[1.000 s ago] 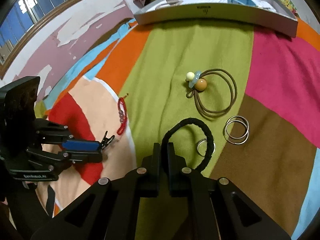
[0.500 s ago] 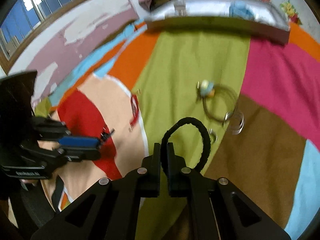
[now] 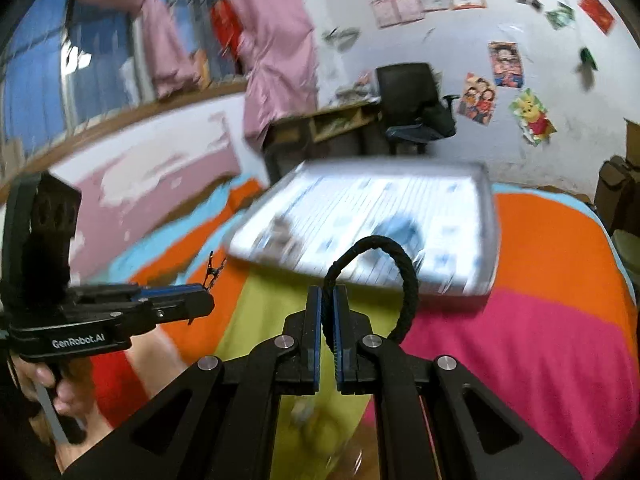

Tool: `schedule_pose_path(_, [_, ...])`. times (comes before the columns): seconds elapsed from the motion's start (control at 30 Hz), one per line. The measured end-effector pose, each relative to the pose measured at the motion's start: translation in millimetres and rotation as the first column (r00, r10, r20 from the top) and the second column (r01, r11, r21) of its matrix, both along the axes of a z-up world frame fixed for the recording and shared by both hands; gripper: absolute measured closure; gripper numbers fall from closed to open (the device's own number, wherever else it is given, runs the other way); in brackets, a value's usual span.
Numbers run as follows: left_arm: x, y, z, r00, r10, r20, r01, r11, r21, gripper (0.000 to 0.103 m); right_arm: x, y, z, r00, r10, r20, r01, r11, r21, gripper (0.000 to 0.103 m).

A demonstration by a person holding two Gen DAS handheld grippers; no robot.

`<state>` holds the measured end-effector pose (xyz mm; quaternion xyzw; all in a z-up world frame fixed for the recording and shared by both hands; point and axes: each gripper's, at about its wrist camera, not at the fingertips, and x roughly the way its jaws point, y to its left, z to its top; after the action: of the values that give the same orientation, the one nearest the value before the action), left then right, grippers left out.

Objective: Organize jewelry
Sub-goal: 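Carry the hair pin in the left tool while the right tool carries the hair tie to the tray, then open the left tool over the tray while the right tool releases the hair tie beside it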

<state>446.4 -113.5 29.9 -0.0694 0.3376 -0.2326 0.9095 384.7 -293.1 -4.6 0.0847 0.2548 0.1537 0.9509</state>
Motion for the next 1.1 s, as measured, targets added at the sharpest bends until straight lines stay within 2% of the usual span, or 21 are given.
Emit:
schedule_pose_path(0.1, [37, -19, -9, 1.0, 0.01, -0.017, -0.009, 1.0, 0.005, 0.09, 29, -19, 1, 1.0, -0.028, -0.005, 0.028, 0.999, 0.037, 0.098])
schedule_pose_path(0.23, [69, -33, -24, 0.996, 0.025, -0.083, -0.025, 1.0, 0.012, 0.09, 67, -32, -16, 0.998, -0.043, -0.047, 0.046, 0.997, 0.069, 0.098])
schedule_pose_path(0.4, [80, -38, -45, 0.989, 0.037, -0.144, -0.033, 0.999, 0.03, 0.09, 102, -25, -46, 0.993, -0.031, -0.115, 0.038, 0.998, 0.058, 0.098])
schedule_pose_path(0.57, [81, -40, -53, 0.987, 0.036, -0.156, -0.029, 0.999, 0.046, 0.09, 110, -26, -61, 0.988, -0.054, -0.144, 0.064, 0.996, 0.066, 0.097])
schedule_pose_path(0.8, [81, -26, -54, 0.982, 0.075, -0.174, -0.068, 0.997, 0.045, 0.09, 108, -32, -60, 0.986, -0.067, -0.15, 0.075, 0.996, 0.047, 0.095])
schedule_pose_path(0.9, [78, -23, -51, 0.983, 0.074, -0.166, -0.068, 0.997, 0.039, 0.088, 105, -31, -59, 0.986, -0.069, -0.15, 0.074, 0.997, 0.027, 0.085])
schedule_pose_path(0.97, [75, -23, -48, 0.985, 0.075, -0.158, -0.07, 0.997, 0.036, 0.085, 103, -31, -58, 0.987, -0.07, -0.145, 0.074, 0.997, 0.026, 0.074])
schedule_pose_path(1.07, [68, -20, -41, 0.988, 0.077, -0.136, -0.075, 0.997, 0.023, 0.079, 99, -31, -55, 0.988, -0.074, -0.135, 0.076, 0.997, 0.009, 0.073])
schedule_pose_path(1.1, [67, -19, -37, 0.989, 0.08, -0.128, -0.078, 0.997, 0.021, 0.074, 98, -30, -53, 0.989, -0.08, -0.128, 0.08, 0.997, -0.002, 0.073])
